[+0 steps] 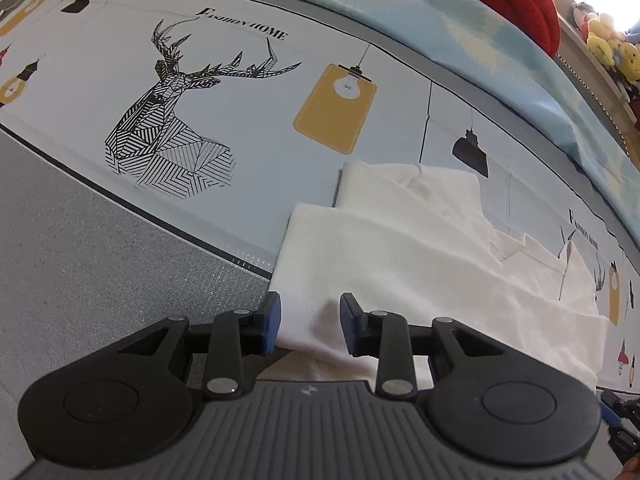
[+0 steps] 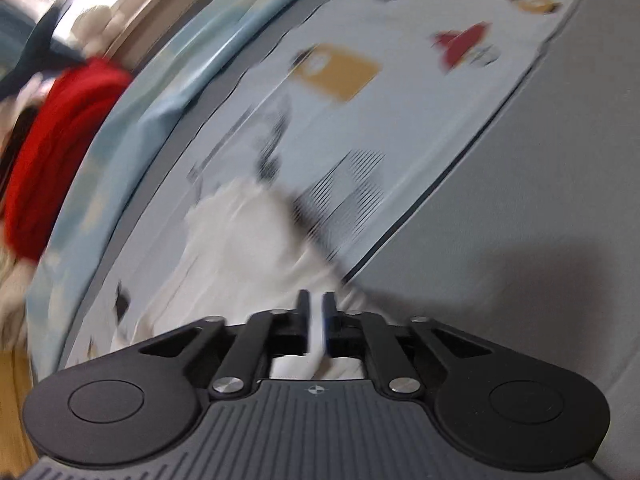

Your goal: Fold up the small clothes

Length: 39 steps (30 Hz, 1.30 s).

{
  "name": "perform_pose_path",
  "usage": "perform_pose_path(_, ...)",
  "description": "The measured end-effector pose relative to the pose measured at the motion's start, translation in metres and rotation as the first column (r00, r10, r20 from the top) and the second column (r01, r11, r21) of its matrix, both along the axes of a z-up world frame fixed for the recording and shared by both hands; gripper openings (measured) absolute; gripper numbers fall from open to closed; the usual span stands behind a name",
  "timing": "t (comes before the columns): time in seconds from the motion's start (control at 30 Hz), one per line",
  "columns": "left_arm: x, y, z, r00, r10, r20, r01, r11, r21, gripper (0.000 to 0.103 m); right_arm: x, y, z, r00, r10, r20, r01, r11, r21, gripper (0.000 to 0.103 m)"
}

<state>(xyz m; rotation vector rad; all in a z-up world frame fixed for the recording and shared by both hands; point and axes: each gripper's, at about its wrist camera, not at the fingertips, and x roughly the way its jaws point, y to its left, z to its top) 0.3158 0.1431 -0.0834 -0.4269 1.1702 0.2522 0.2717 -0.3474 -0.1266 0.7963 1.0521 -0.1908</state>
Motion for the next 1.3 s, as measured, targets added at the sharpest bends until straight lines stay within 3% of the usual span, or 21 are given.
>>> perform_pose_path(0.03, 0.0, -0.001, 0.0, 1.0, -0.003, 0.002, 0.003, 1.0, 0.002, 0.036, 0.002, 0.009, -0.001, 1.0, 0.025, -0.017, -0.026, 1.0, -0.013, 0.031)
perform_pose_path(0.07, 0.0, -0.001, 0.001, 1.0, -0.004, 0.003, 0.004, 1.0, 0.003, 0.036, 0.004, 0.016, -0.004, 0.998, 0.052, -0.043, -0.053, 0.998, -0.026, 0.034)
perform_pose_path(0.2, 0.0, 0.0, 0.002, 1.0, -0.008, 0.007, 0.008, 1.0, 0.012, 0.036, 0.009, 0.026, -0.02, 0.992, 0.077, -0.097, -0.079, 0.997, -0.012, 0.034)
perform_pose_path(0.23, 0.0, 0.0, 0.002, 1.0, -0.01, 0.007, 0.01, 1.0, 0.012, 0.036, 0.009, 0.027, -0.021, 0.993, 0.071, -0.097, -0.072, 0.997, -0.008, 0.032)
perform_pose_path(0.3, 0.0, 0.0, 0.002, 1.0, -0.013, 0.008, 0.013, 1.0, 0.013, 0.036, 0.007, 0.025, -0.019, 0.996, 0.05, -0.069, -0.051, 0.999, -0.016, 0.001)
perform_pose_path(0.43, -0.001, 0.0, 0.006, 1.0, -0.02, 0.019, 0.02, 1.0, -0.004, 0.036, -0.006, 0.016, 0.004, 1.0, -0.001, 0.018, 0.002, 1.0, -0.03, 0.001)
perform_pose_path(0.5, -0.001, -0.003, 0.012, 0.999, -0.033, 0.035, 0.033, 0.999, -0.013, 0.036, -0.01, 0.01, 0.015, 0.999, -0.025, 0.043, 0.029, 0.996, -0.086, 0.001)
perform_pose_path(0.73, 0.0, -0.024, 0.013, 0.994, -0.102, 0.04, 0.103, 0.995, -0.02, 0.036, -0.013, -0.004, 0.005, 0.994, -0.087, -0.068, 0.076, 0.985, -0.156, 0.005)
perform_pose_path(0.8, -0.001, -0.028, 0.009, 0.992, -0.122, 0.032, 0.123, 0.992, -0.024, 0.036, -0.017, -0.001, 0.015, 0.996, -0.087, -0.028, 0.08, 0.978, -0.194, 0.005)
perform_pose_path(0.87, -0.001, -0.031, 0.003, 0.99, -0.138, 0.021, 0.139, 0.99, -0.029, 0.036, -0.021, 0.003, 0.028, 0.995, -0.059, 0.074, 0.074, 0.973, -0.22, 0.006)
perform_pose_path(0.93, -0.001, -0.031, -0.007, 0.989, -0.146, -0.003, 0.146, 0.989, -0.026, 0.036, -0.019, 0.006, 0.035, 0.982, -0.008, 0.187, 0.042, 0.983, -0.178, 0.007)
perform_pose_path(0.97, -0.002, -0.031, -0.013, 0.988, -0.149, -0.027, 0.149, 0.989, -0.018, 0.036, -0.014, 0.006, 0.032, 0.979, 0.028, 0.202, 0.002, 0.989, -0.146, 0.012)
perform_pose_path(1.0, -0.003, -0.03, -0.019, 0.987, -0.153, -0.049, 0.153, 0.988, -0.011, 0.036, -0.009, 0.006, 0.024, 0.983, 0.053, 0.173, -0.033, 0.992, -0.12, 0.015)
perform_pose_path(1.07, -0.005, -0.026, -0.027, 0.984, -0.16, -0.076, 0.16, 0.987, -0.006, 0.036, 0.0, 0.005, -0.002, 0.997, 0.074, 0.014, -0.072, 0.992, -0.107, 0.018)
perform_pose_path(1.13, -0.007, -0.023, -0.024, 0.985, -0.157, -0.063, 0.157, 0.988, -0.011, 0.036, -0.004, -0.004, -0.024, 0.994, 0.019, -0.108, -0.034, 0.99, -0.139, 0.017)
perform_pose_path(1.23, -0.011, -0.022, -0.021, 0.986, -0.168, -0.02, 0.168, 0.986, 0.001, 0.036, -0.007, -0.007, -0.02, 0.997, 0.008, -0.082, -0.021, 0.988, -0.15, 0.017)
perform_pose_path(1.3, -0.013, -0.024, -0.036, 0.98, -0.183, -0.078, 0.185, 0.982, 0.025, 0.039, -0.009, -0.004, -0.008, 0.998, 0.035, -0.061, -0.047, 0.975, -0.217, 0.018)
